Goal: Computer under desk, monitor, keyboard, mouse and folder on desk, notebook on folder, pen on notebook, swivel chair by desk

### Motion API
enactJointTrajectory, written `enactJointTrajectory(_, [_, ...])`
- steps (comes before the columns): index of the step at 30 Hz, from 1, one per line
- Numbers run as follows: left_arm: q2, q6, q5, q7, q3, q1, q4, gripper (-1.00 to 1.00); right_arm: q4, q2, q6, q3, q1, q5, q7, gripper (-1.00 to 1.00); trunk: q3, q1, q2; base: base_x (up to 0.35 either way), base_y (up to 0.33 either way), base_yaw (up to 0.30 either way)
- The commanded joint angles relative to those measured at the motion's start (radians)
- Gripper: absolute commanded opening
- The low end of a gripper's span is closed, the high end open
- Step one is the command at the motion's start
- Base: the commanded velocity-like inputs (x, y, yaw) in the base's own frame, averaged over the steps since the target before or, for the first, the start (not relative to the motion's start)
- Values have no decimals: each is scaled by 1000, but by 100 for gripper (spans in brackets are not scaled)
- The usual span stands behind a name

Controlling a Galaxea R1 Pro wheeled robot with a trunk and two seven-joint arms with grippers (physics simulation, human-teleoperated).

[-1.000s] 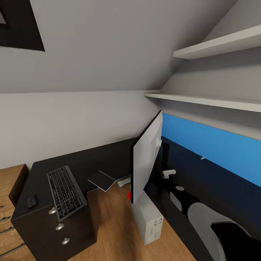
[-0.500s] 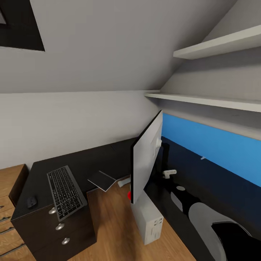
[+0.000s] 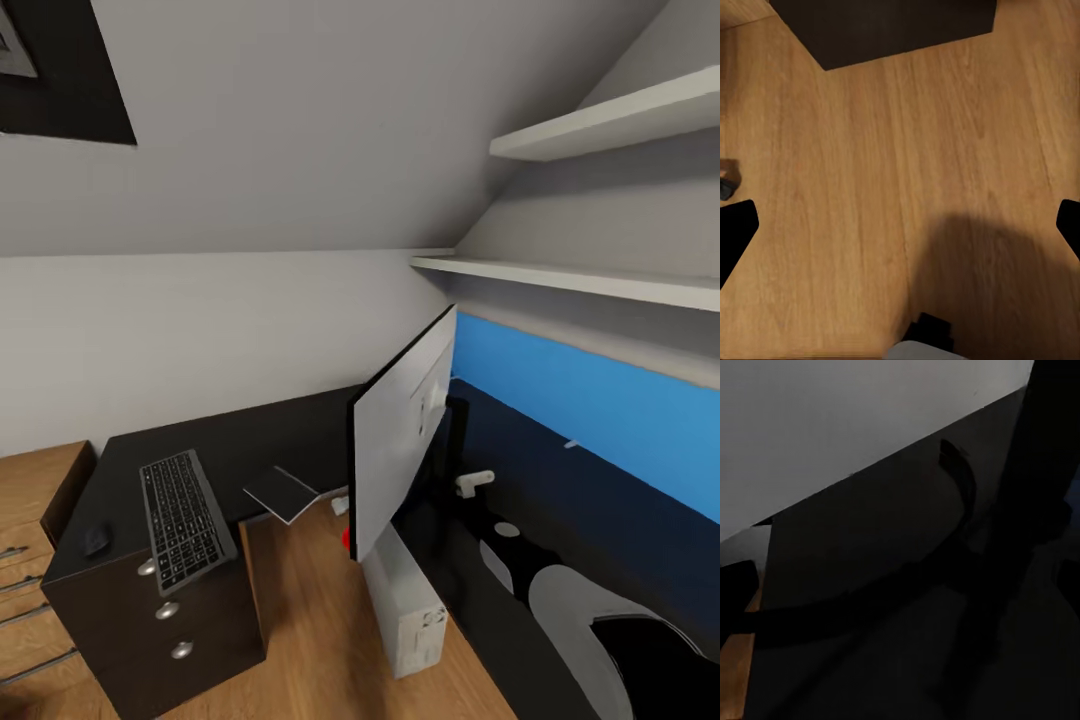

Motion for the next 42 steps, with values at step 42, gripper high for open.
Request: enactJointTrajectory(42, [1, -7, 9, 5, -9, -1, 1, 100, 2, -17, -39, 5, 0, 8, -2, 100, -1, 0, -1, -15, -84, 80])
